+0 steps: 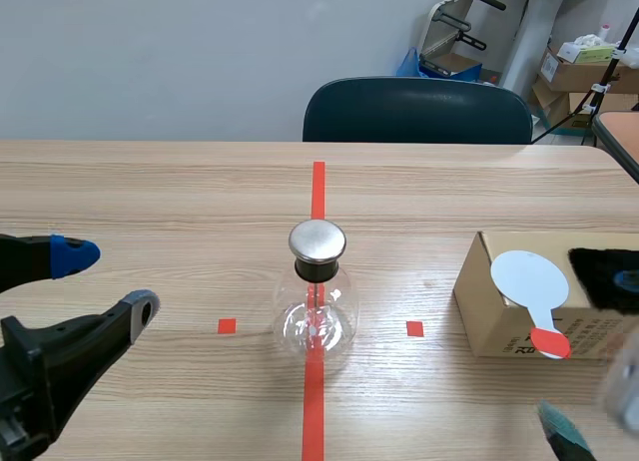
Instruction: Do the electroscope experiment
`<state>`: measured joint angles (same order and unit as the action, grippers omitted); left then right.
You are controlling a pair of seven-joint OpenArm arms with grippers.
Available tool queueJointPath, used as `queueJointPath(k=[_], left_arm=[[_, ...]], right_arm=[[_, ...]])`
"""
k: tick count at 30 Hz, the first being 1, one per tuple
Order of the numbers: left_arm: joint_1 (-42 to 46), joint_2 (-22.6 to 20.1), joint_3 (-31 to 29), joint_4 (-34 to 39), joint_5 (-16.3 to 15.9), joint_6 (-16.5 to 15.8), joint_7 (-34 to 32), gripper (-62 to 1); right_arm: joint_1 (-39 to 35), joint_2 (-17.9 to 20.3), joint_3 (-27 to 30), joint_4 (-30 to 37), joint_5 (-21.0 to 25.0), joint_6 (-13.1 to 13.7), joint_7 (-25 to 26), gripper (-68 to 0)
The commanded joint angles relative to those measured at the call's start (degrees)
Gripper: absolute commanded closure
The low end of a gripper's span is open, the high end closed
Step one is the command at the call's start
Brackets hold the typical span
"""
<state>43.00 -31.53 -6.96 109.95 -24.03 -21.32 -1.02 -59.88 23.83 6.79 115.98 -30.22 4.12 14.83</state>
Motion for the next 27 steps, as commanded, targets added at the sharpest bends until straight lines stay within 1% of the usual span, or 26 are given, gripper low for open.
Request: queueJointPath(k=[1, 4, 6, 7, 9, 11, 15, 17, 19, 23, 27], left_arm=[[-0.04, -2.05, 0.85, 0.35, -0.37, -1.40, -2.29, -45.2], [-0.04, -5.29, 2.45, 0.35, -0.37, -2.47, -4.52, -45.2], [-0.04, -7.72, 3.80, 0.35, -0.37, -2.45, -5.70, -45.2], [-0.02, -8.90, 4.55, 0.35, -0.37, -2.45, -6.12, -45.2], [-0.02, -11.32, 6.19, 0.35, -0.37, -2.45, -7.41, -45.2], [-0.02, -13.33, 7.93, 0.37, -0.37, -2.45, -8.98, -45.2], [-0.02, -16.41, 11.17, 0.37, -0.37, -2.45, -11.39, -45.2], [-0.02, -17.79, 12.44, 0.37, -0.35, -2.45, -12.28, -45.2], [-0.02, -19.04, 13.57, 0.37, -0.35, -2.45, -13.31, -45.2], [-0.02, -21.11, 15.45, 0.37, -0.35, -2.45, -15.69, -45.2], [-0.02, -22.27, 16.33, 0.44, -0.33, -2.45, -17.51, -45.2]], right_arm=[[-1.18, -3.91, 0.33, -0.35, -4.57, -4.09, 1.44, -67.9], [-2.05, -9.60, 0.33, -2.91, -15.74, -12.66, 3.85, -67.9], [-1.36, -12.48, 0.31, -5.42, -21.00, -18.71, 4.24, -67.9], [-0.63, -13.64, 0.20, -6.91, -23.02, -21.09, 4.17, -67.9], [1.25, -15.17, -0.31, -10.47, -26.58, -25.33, 3.87, -67.9], [3.32, -15.89, -1.09, -14.36, -29.18, -28.89, 2.93, -67.9], [7.91, -15.91, -2.69, -21.42, -31.61, -36.20, 1.44, -67.9], [10.34, -15.91, -3.32, -23.89, -32.74, -38.80, 0.04, -67.9], [12.48, -15.91, -4.02, -25.57, -33.29, -40.13, -1.64, -67.9], [16.06, -15.91, -5.90, -27.61, -35.65, -40.22, -6.10, -67.9], [18.78, -15.91, -7.39, -28.15, -36.39, -40.22, -8.00, -67.9]])
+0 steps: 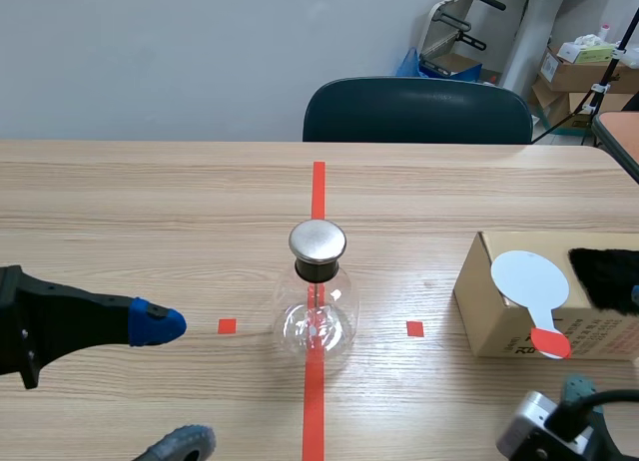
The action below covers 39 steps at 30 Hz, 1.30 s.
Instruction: Do the electroscope experiment
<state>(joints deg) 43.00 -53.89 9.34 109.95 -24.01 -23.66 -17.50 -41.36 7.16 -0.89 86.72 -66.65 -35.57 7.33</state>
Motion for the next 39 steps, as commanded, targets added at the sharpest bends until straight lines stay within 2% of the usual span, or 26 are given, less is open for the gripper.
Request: queueJointPath(k=[1, 11, 16, 20, 28, 39], left_arm=[[-0.02, -0.15, 0.02, 0.44, -0.35, -0.11, -1.11, -45.2], [-0.02, -0.39, 0.02, 0.55, -0.15, -0.57, -1.18, -45.2], [-0.02, -0.24, 0.02, 0.90, -0.13, -3.06, -1.16, -45.2], [-0.02, -0.24, 0.02, 1.18, 0.33, -4.22, -1.14, -45.2], [-0.02, -0.24, 0.02, 1.18, 0.31, -4.20, -1.09, -45.2], [-0.02, -0.24, 0.02, 1.18, 0.31, -4.15, -1.09, -45.2]], right_arm=[[0.81, 0.76, -0.09, 0.96, -0.26, -0.48, -1.11, -67.9], [6.19, 0.72, -4.02, -4.57, -2.36, 0.92, -3.10, -67.9], [8.57, 0.42, -4.07, -7.72, -3.65, 1.07, -2.60, -67.9], [9.16, 0.09, -4.07, -7.89, -3.91, 1.11, -1.36, -67.9], [9.16, -0.04, -4.07, -7.93, -5.40, 1.09, 1.40, -67.9], [9.16, -0.04, -3.52, -7.93, -5.35, 1.01, 0.50, -67.9]])
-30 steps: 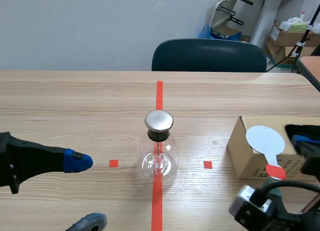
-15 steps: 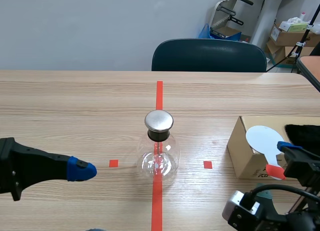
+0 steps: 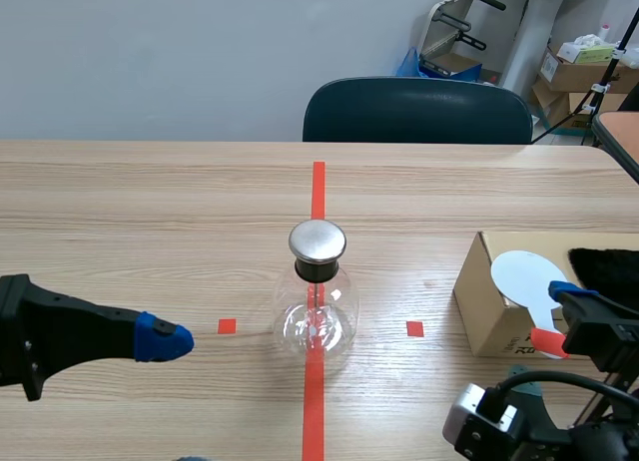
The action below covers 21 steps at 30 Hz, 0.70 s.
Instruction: Do the electroscope experiment
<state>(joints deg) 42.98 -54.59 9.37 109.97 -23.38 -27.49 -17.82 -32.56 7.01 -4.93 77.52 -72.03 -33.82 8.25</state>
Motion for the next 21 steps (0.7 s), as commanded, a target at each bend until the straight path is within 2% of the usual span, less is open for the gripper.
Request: queueJointPath(k=[1, 3, 7, 11, 21], left_arm=[[0.00, 0.46, 0.00, 1.16, -0.33, -0.33, -0.76, -45.2], [0.00, 0.46, 0.00, 1.16, -0.35, -0.33, -0.79, -45.2], [0.00, 0.46, 0.00, 1.16, -0.35, -0.33, -0.74, -45.2], [0.00, 0.46, 0.00, 1.16, -0.35, -0.33, -0.74, -45.2], [0.00, 0.46, 0.00, 1.16, -0.35, -0.33, -0.74, -45.2]], right_arm=[[0.35, 0.11, 0.52, 1.27, 0.02, -0.74, -0.68, -67.9], [0.35, 0.11, 0.52, 1.27, 0.02, -0.74, -1.05, -64.1], [0.35, 0.11, 0.52, 1.27, 0.02, -0.92, -1.01, -49.0], [0.35, 0.11, 0.52, 1.27, 0.02, -0.92, -0.79, -37.2], [0.35, 0.11, 0.52, 1.27, 0.00, -0.92, -0.81, -19.9]])
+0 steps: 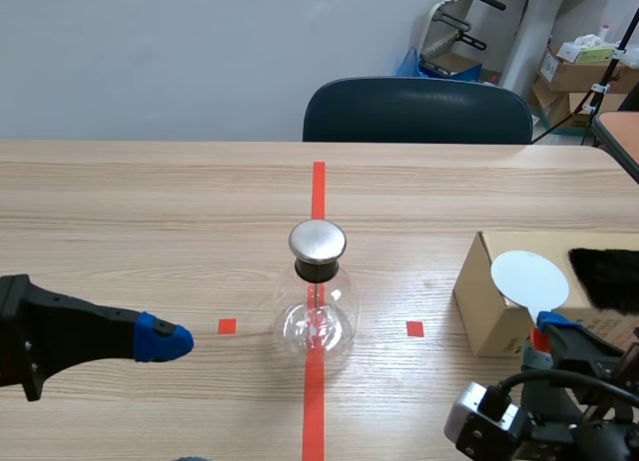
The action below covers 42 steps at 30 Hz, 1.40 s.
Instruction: Do the electroscope experiment
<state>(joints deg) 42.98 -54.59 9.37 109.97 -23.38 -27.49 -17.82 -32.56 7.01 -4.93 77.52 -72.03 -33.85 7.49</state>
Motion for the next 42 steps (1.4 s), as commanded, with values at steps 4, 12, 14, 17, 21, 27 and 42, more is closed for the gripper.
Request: queueJointPath(k=[4, 12, 14, 17, 21, 27, 42], left_arm=[[0.00, 0.46, 0.00, 1.16, -0.35, -0.33, -0.72, -45.2], [0.00, 0.46, 0.00, 1.16, -0.35, -0.33, -0.63, -45.2], [0.00, 0.46, 0.00, 1.16, -0.35, -0.33, -0.61, -45.2], [0.00, 0.46, 0.00, 1.16, -0.35, -0.33, -0.61, -45.2], [0.00, 0.46, 0.00, 1.16, -0.35, -0.33, -0.59, -45.2], [0.00, 0.46, 0.00, 1.16, -0.35, -0.33, -0.59, -45.2], [0.00, 0.46, 0.00, 1.16, -0.35, -0.33, -0.61, -45.2]], right_arm=[[0.35, 0.11, 0.52, 1.27, 0.00, -0.90, 0.44, -15.7], [0.35, 0.11, 0.52, 1.27, 0.00, -0.87, 0.57, -0.8], [0.35, 0.11, 0.52, 1.27, 0.02, -0.90, 0.39, -0.8], [0.35, 0.11, 0.52, 1.27, 0.07, -0.90, 0.31, -0.8], [0.35, 0.11, 0.52, 1.27, 0.09, -1.11, 0.13, -0.8], [0.35, 0.11, 0.50, 1.27, 0.24, -1.33, -0.09, -0.8], [0.35, 0.13, 0.50, 1.27, 0.22, -1.33, -0.09, -0.8]])
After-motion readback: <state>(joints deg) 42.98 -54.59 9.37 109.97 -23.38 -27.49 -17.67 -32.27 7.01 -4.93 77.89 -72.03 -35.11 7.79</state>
